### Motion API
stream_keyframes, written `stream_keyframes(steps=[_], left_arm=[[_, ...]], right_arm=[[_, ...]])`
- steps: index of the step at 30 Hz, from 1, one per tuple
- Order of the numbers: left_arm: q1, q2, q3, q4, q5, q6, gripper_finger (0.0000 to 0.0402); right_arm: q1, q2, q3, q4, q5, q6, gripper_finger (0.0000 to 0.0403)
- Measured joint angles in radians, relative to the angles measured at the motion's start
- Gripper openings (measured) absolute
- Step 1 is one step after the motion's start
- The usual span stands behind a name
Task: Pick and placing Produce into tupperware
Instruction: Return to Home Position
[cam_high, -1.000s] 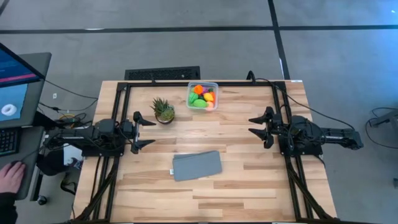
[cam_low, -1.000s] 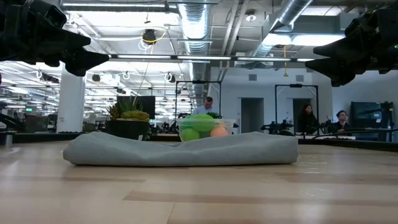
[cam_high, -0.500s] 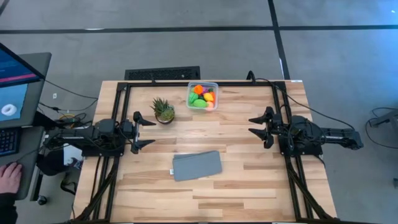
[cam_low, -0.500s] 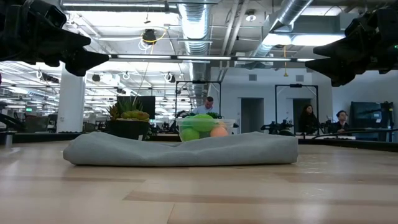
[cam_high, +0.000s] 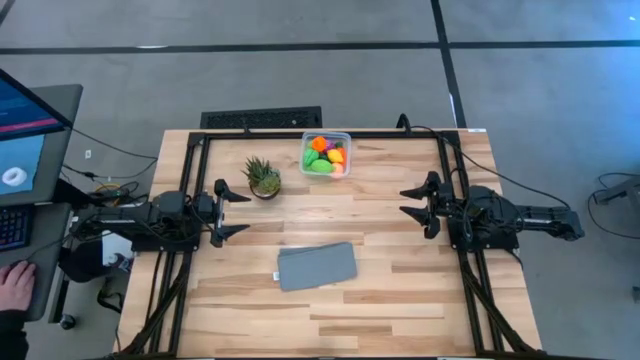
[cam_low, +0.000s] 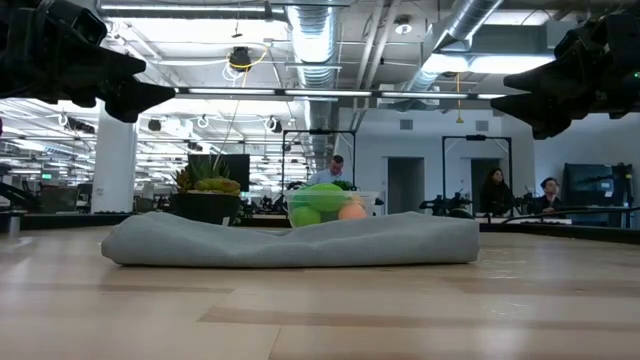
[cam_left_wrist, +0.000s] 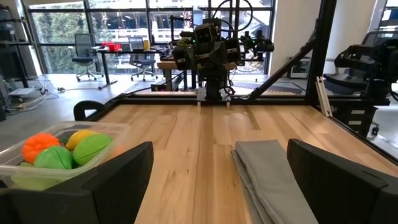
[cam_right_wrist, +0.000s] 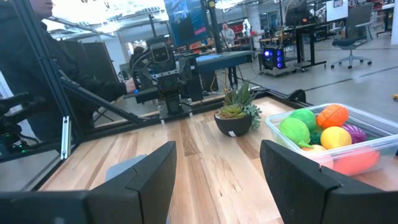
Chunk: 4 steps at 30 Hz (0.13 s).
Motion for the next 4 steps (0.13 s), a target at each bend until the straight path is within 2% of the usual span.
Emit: stream_keyframes(steps=[4], left_arm=[[0.0,0.0,0.0,0.0,0.0,-0.004,0.036]], right_arm=[[0.0,0.0,0.0,0.0,0.0,0.0,0.0256]])
